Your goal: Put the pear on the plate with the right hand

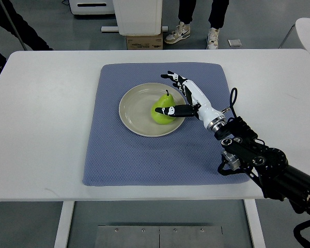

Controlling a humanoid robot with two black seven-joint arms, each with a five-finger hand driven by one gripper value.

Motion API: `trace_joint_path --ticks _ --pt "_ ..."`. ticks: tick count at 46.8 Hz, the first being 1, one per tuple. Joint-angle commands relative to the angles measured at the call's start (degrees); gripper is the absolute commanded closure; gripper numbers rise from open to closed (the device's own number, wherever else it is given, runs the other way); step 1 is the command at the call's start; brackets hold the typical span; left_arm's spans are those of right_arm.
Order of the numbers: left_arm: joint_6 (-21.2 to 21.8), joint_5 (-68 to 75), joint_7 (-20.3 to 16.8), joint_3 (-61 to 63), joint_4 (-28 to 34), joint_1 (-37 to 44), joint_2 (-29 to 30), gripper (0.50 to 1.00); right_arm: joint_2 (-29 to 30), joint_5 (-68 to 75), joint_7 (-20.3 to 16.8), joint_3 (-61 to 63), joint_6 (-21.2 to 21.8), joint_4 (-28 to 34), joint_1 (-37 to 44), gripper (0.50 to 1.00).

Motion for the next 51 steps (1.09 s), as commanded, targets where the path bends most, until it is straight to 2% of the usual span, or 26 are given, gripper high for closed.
trace_joint_path --ticks 1,15,29,41,51 --pt "0.0 0.0 0.0 0.0 -0.01 0.0 0.0 0.5 -0.26 1.29 0.04 0.05 0.09 0.09 -0.04 0.507" --pt "0.0 0.0 0.0 0.0 -0.01 0.0 0.0 0.5 -5.8 3.67 0.22 0.84 1.41 0.18 -0.21 0.507" --pt "0.0 0.0 0.0 0.0 -0.01 0.0 0.0 0.5 -8.08 8.32 -0.31 4.0 1.59 -0.08 -0.48 0.507" --pt "0.0 0.0 0.0 0.0 -0.01 0.0 0.0 0.5 -7.65 9.65 -9.18 17.62 0.71 0.0 -2.76 0.507" --pt "0.0 0.0 0.0 0.0 -0.01 0.0 0.0 0.5 -7.29 9.65 -12.53 25.09 -0.17 0.35 -4.87 0.505"
